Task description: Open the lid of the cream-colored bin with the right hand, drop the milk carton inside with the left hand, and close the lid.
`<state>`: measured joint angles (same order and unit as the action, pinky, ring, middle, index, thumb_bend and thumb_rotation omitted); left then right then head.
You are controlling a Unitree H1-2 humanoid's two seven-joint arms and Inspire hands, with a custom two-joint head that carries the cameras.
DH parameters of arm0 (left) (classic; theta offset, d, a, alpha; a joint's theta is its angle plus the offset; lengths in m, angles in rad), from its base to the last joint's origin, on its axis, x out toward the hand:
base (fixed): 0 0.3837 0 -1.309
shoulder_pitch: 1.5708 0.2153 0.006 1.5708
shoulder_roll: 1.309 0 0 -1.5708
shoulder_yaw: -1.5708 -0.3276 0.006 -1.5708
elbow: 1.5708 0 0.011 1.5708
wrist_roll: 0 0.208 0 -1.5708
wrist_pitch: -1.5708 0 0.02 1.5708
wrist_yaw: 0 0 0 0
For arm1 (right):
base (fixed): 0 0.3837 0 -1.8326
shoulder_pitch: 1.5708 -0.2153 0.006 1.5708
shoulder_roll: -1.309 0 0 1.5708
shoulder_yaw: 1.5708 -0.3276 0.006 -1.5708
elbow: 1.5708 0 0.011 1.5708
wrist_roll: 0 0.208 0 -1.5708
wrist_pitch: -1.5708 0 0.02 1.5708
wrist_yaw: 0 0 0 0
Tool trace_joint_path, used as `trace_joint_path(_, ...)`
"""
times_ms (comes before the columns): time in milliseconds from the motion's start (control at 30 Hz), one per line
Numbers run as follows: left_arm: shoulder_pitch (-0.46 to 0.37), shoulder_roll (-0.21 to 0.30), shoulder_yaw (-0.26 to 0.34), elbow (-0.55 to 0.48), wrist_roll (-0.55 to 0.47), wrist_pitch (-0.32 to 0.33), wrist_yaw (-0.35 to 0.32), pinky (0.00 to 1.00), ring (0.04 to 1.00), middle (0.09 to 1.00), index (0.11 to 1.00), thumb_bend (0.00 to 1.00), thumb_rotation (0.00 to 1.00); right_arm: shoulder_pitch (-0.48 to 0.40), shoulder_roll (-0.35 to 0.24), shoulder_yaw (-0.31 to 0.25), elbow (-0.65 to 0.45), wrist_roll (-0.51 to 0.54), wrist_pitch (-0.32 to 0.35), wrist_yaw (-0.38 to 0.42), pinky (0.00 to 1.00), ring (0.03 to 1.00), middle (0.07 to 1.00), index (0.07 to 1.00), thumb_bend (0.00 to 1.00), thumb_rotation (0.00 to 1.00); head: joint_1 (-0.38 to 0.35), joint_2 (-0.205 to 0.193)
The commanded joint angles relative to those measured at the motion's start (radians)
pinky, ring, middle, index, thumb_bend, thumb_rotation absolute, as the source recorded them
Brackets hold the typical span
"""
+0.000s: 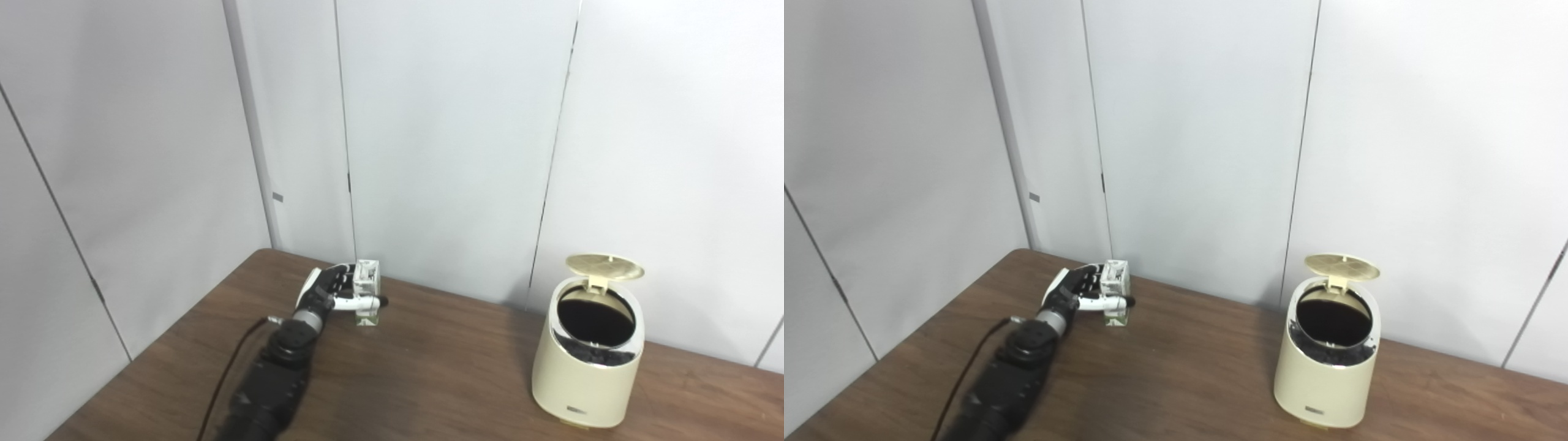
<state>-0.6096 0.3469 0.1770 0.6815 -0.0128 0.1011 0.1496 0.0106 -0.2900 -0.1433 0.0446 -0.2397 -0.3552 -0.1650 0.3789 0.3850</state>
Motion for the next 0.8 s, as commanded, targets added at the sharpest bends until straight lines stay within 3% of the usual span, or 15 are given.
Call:
trace_joint_path(0,-0.047,-0.008,0.026,0.015,-0.003,-0.011,0.065,0.71,0.772,0.733,0.504,0.53,0.04,0.052,0.042,0.017,0.024,-0.003,-0.002,-0.004,0.42,0.592,0.655,0.498,0.48,0.18,0.0,-0.001)
trace_joint_path(167,-0.051,-0.02,0.055,0.035,-0.02,-0.023,0.079,0.72,0.751,0.706,0.48,0.52,0.04,0.054,0.042,0.016,0.026,0.003,-0.011,-0.002,0.43,0.607,0.655,0.497,0.48,0.18,0.002,0.001)
trace_joint_path(533,-0.047,-0.006,0.044,0.037,-0.025,-0.025,0.059,0.68,0.737,0.69,0.479,0.52,0.04,0.054,0.043,0.017,0.022,-0.004,-0.011,-0.004,0.42,0.603,0.657,0.498,0.48,0.18,0.001,0.004)
trace_joint_path(767,-0.017,-0.046,0.056,-0.082,-0.038,-0.041,0.076,0.7,0.718,0.665,0.481,0.52,0.04,0.05,0.052,0.025,0.028,-0.018,-0.018,-0.01,0.39,0.57,0.657,0.498,0.48,0.18,-0.004,-0.003)
